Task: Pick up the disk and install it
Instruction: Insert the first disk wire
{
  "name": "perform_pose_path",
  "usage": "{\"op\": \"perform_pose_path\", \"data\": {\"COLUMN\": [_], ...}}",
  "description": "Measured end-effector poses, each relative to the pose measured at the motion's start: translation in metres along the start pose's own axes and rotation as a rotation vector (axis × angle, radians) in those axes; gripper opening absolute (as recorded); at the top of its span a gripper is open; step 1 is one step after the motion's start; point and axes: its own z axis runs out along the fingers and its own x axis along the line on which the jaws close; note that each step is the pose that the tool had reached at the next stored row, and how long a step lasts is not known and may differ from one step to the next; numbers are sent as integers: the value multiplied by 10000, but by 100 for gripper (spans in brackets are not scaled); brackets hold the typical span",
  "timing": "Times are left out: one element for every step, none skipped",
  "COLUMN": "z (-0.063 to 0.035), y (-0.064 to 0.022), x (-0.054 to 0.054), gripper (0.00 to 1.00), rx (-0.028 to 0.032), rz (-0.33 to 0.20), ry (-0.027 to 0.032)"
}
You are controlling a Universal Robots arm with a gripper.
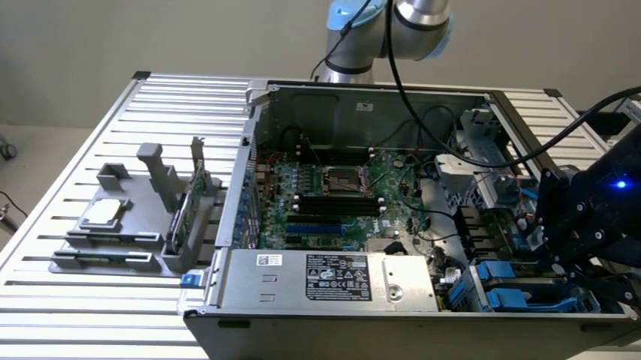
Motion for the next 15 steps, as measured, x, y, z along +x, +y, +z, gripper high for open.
{"op": "perform_pose_path", "data": {"z": [0, 0, 0, 3, 5, 7, 11, 14, 18, 20, 23, 24, 26, 27, 29], "y": [1, 4, 7, 11, 17, 24, 32, 41, 52, 65, 82, 100, 113, 122, 128], "x": [2, 5, 12, 22, 36, 54, 75, 98, 119, 131, 136, 137, 138, 138, 139], "gripper": [16, 16, 16, 16, 16, 16, 16, 16, 16, 16, 16, 16, 16, 16, 16], "rx": [26, 47, 60, 66, 71, 74, 78, 81, 84, 87, 87, 85, 82, 77, 75], "rz": [39, 68, 85, 89, 90, 90, 90, 89, 88, 88, 99, 128, 168, 215, 270], "ry": [-5, -12, -23, -40, -61, -84, -109, -137, -164, -187, -199, -209, -219, -228, -241]}}
